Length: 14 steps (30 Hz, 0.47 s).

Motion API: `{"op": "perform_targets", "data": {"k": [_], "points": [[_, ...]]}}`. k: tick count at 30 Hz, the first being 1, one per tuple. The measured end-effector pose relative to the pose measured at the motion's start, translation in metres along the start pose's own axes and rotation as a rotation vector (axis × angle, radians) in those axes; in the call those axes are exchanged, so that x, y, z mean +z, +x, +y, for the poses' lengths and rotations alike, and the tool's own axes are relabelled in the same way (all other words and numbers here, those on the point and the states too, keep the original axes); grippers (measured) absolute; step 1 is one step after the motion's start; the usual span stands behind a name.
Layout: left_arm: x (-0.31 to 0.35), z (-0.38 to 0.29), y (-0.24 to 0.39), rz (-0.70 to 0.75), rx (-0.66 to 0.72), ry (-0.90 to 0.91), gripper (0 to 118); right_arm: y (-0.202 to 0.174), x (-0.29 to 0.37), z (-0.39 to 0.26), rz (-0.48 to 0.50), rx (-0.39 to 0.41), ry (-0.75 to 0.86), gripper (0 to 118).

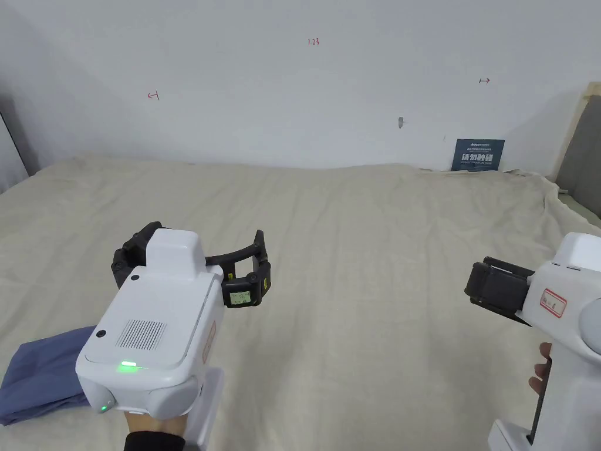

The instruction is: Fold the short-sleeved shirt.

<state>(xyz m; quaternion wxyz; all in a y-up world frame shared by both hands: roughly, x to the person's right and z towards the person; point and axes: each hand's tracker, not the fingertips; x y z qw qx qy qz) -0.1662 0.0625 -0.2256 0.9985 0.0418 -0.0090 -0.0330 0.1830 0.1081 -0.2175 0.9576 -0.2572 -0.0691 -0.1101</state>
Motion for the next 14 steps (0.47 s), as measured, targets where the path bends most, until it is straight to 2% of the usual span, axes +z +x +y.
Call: {"op": "perform_targets", "data": {"k": [6, 9, 14], "points": [[-0.001, 0.000, -0.001, 0.002, 0.000, 0.000, 118, -0.006, 0.002, 0.002, -0.015, 0.039, 0.034, 116], [-0.001, 0.000, 0.000, 0.005, -0.004, -0.004, 118, -0.010, 0.001, -0.002, -0.028, 0.072, 0.100, 116], [0.000, 0.001, 0.001, 0.008, -0.005, 0.004, 118, -0.008, 0.004, -0.010, 0.040, 0.092, 0.242, 116]]}}
